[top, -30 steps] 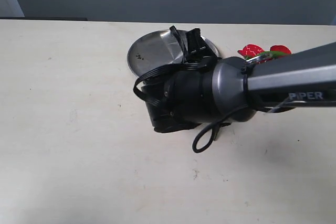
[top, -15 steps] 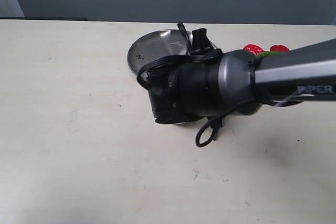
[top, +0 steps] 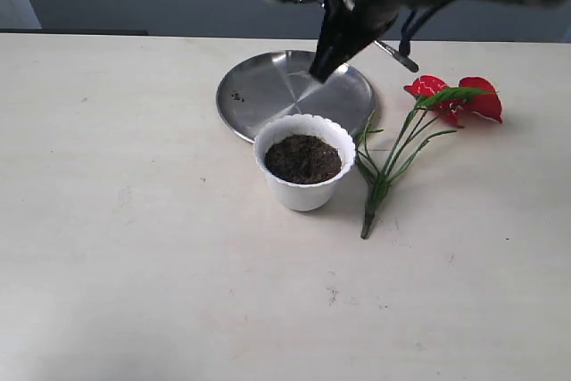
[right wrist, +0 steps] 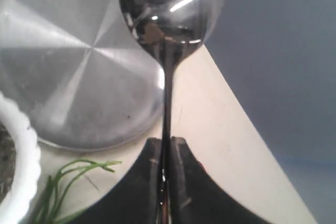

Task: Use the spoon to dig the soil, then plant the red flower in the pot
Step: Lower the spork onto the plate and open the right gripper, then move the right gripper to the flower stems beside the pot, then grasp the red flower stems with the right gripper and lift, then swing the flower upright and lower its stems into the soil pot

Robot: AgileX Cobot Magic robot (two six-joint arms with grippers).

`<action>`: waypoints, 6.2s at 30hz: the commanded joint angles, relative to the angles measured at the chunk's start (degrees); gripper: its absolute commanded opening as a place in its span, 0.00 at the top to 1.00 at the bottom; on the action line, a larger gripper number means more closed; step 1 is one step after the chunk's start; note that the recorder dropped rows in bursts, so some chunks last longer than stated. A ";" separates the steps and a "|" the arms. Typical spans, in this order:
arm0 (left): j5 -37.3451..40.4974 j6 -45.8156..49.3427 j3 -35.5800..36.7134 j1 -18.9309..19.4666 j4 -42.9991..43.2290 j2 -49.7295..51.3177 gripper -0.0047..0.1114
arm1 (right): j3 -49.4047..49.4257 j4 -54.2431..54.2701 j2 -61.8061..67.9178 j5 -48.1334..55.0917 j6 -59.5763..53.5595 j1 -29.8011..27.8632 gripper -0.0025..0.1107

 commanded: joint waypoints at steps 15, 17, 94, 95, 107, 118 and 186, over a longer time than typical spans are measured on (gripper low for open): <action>-0.51 -0.06 0.02 0.03 -0.18 -0.20 0.96 | -30.73 27.18 27.24 8.02 -25.86 -8.33 0.98; -0.51 -0.06 0.02 0.03 -0.18 -0.20 0.96 | -30.96 26.47 29.18 8.34 -25.86 -8.33 0.98; -0.51 -0.06 0.02 0.03 -0.18 -0.20 0.96 | 7.86 31.29 2.80 0.88 31.56 -14.21 0.53; -0.51 -0.06 0.02 0.03 -0.18 -0.20 0.96 | 7.86 30.81 3.53 1.18 32.38 -14.21 0.47; -0.51 -0.06 0.02 0.03 -0.18 -0.20 0.96 | 7.86 13.80 8.44 -3.78 55.86 -15.60 0.45; -0.51 -0.06 0.02 0.03 -0.18 -0.20 0.96 | 7.86 22.74 13.67 -6.43 49.84 -18.16 0.45; -0.51 -0.06 0.02 0.03 -0.18 -0.20 0.96 | 44.73 15.04 -2.05 -112.92 19.76 -18.07 0.98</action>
